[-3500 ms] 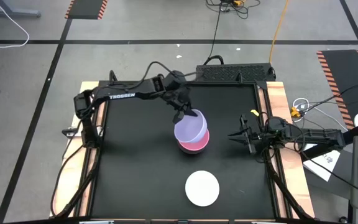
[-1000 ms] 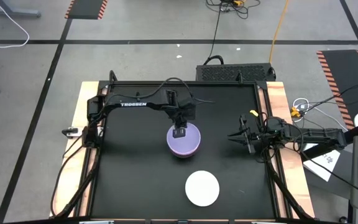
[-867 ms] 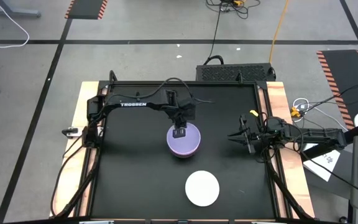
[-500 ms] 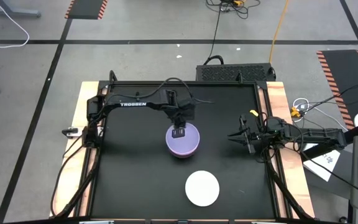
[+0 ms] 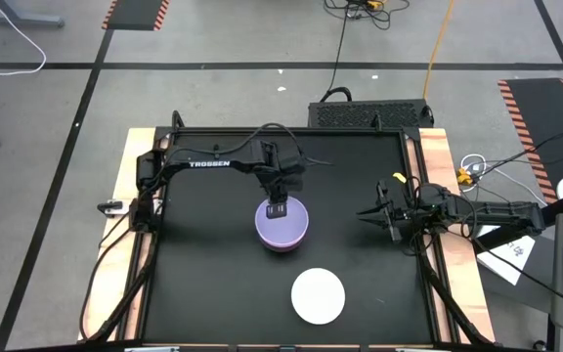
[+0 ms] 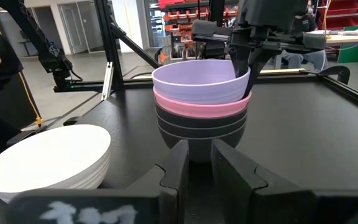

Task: Nest bowls inside each other
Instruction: Stack the purple bowl on top of the pink bowl

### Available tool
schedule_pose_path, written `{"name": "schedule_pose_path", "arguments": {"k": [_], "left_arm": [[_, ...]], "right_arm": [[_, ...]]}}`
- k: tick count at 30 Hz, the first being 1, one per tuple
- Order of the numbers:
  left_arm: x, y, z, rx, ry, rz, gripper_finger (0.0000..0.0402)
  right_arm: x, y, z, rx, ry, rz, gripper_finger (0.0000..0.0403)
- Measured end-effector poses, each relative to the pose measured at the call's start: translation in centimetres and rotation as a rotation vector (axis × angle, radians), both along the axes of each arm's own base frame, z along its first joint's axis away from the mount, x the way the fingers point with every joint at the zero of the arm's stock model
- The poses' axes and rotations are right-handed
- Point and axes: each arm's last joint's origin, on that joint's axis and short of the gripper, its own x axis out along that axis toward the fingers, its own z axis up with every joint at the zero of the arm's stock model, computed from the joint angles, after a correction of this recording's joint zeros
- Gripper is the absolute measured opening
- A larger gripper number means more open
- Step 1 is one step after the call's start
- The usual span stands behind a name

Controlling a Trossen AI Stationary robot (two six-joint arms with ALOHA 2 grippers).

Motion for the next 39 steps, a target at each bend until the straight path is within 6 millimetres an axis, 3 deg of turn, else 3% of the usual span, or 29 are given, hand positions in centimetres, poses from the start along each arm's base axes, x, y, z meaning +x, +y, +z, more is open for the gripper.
{"name": "schedule_pose_path", "arguments": {"k": [11, 30, 39], "left_arm": [[0.1, -0.2, 0.0, 0.005, -0.004, -0.004, 0.0010], [0.6, -1.3, 0.2, 0.026, -0.028, -0.038, 0.0151], [1.1, -1.7, 3.2, 0.079, -0.075, -0.039, 0.0216]], "right_arm": [[0.0, 0.0, 0.0, -0.002, 0.001, 0.000, 0.0064], [0.0, 0.0, 0.0, -0.002, 0.003, 0.001, 0.0064], [0.0, 0.0, 0.0, 0.009, 0.005, 0.000, 0.0064]]}}
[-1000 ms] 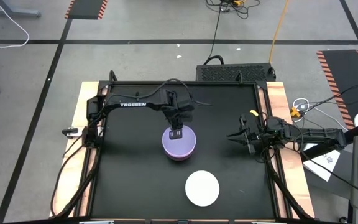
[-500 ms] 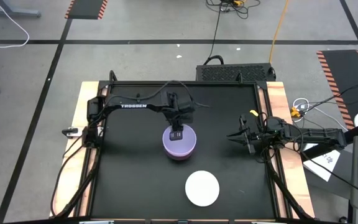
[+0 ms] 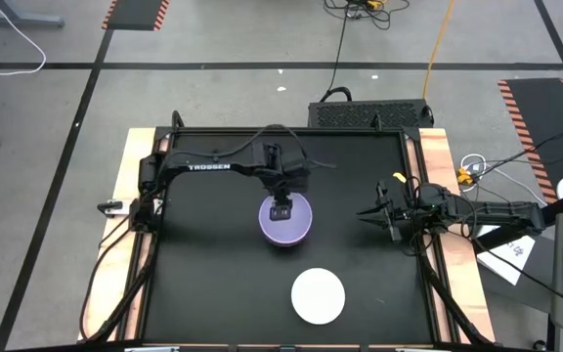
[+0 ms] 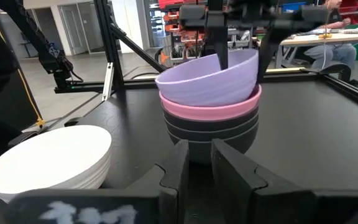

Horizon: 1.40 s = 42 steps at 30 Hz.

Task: Nest bowls inside each other
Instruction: Stack the purple bowl on top of the pink bowl

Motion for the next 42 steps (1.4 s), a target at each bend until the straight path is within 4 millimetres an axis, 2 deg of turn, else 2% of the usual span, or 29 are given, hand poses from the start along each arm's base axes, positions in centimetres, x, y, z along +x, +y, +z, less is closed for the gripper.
{"name": "schedule_pose_path", "arguments": {"k": [5, 13, 17, 24, 30, 34, 42], "left_arm": [[0.0, 0.0, 1.0, 0.009, -0.023, -0.004, 0.0234], [-0.5, 1.5, -1.0, -0.021, 0.022, 0.030, 0.0237], [-0.4, 1.7, -1.0, -0.019, 0.012, 0.035, 0.0237], [-0.3, 1.8, 0.7, -0.002, -0.027, 0.026, 0.0237], [-0.6, 1.9, 1.0, -0.003, -0.005, 0.025, 0.0234], [-0.8, 1.8, 0.9, -0.009, 0.027, 0.023, 0.0193], [-0.9, 2.3, 0.9, -0.010, 0.028, 0.037, 0.0029]], "right_arm": [[0.0, 0.0, 0.0, 0.002, 0.000, 0.000, 0.0064], [0.0, 0.0, 0.0, 0.003, 0.001, 0.002, 0.0064], [0.0, 0.0, 0.0, 0.003, 0.000, 0.003, 0.0064], [0.0, 0.0, 0.0, 0.003, 0.000, 0.003, 0.0064], [0.0, 0.0, 0.0, 0.007, 0.001, 0.003, 0.0064], [0.0, 0.0, 0.0, 0.007, 0.001, 0.003, 0.0064], [0.0, 0.0, 0.0, 0.007, 0.001, 0.003, 0.0064]]}}
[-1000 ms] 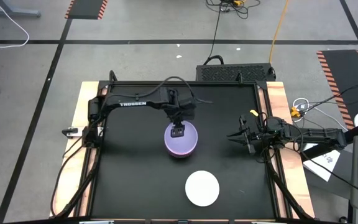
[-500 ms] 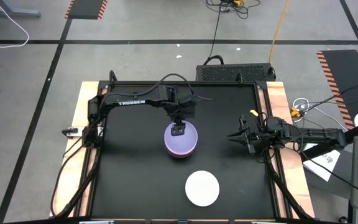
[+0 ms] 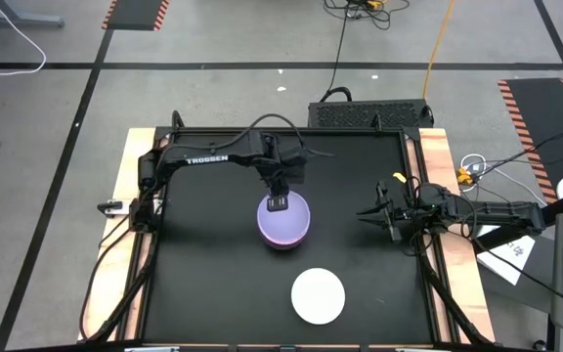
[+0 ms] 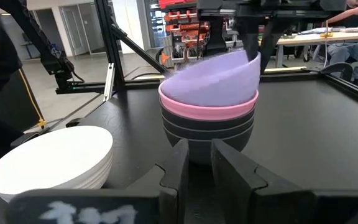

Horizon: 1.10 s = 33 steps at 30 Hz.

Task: Nest bowls inside each other
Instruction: Stack the purple bowl on top of the pink bowl

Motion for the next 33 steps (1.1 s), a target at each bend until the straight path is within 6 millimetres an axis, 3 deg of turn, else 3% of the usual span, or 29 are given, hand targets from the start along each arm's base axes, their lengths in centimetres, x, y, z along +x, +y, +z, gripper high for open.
{"name": "schedule_pose_path", "arguments": {"k": [2, 20, 33], "left_arm": [[-0.1, 0.2, 0.0, -0.004, 0.005, 0.002, 0.0011], [0.5, -0.9, -0.1, -0.002, -0.032, -0.029, 0.0007], [0.2, -1.4, -3.7, -0.062, 0.013, -0.033, 0.0005]], "right_arm": [[0.0, 0.0, 0.0, 0.000, 0.000, 0.000, 0.0064], [0.0, 0.0, 0.0, -0.001, 0.000, 0.000, 0.0064], [0.0, 0.0, 0.0, 0.000, 0.000, 0.000, 0.0064]]}}
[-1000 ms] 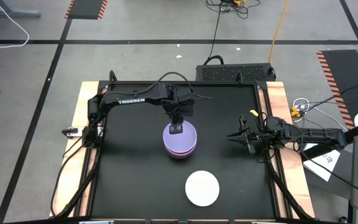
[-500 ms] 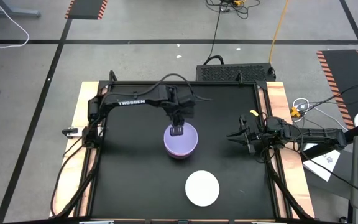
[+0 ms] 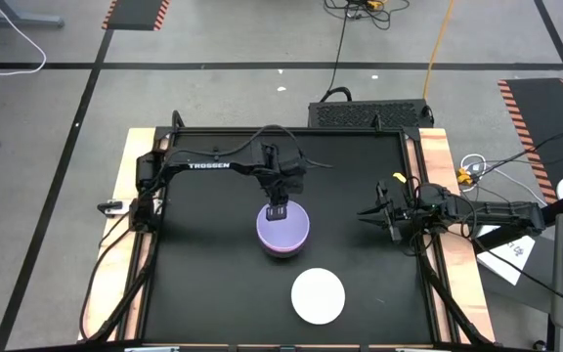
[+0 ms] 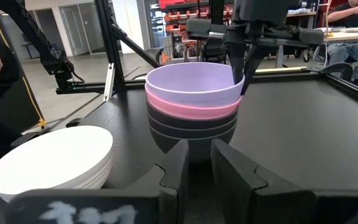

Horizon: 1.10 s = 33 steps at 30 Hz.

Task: Nest bowls inside each other
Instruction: Stack the purple bowl on top of the pink bowl

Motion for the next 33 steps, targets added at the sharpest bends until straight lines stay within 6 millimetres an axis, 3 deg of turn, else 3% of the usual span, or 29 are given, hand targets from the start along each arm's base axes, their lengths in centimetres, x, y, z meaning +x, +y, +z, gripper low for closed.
{"name": "schedule_pose_path", "arguments": {"k": [11, 33], "left_arm": [[0.27, -0.32, -0.39, -0.004, -0.020, 0.003, 0.0010], [0.51, -0.98, -0.45, 0.100, 0.008, 0.063, 0.0136]], "right_arm": [[0.00, 0.00, 0.00, 0.003, 0.000, 0.000, 0.0064], [0.00, 0.00, 0.00, 0.003, 0.001, 0.000, 0.0064]]}}
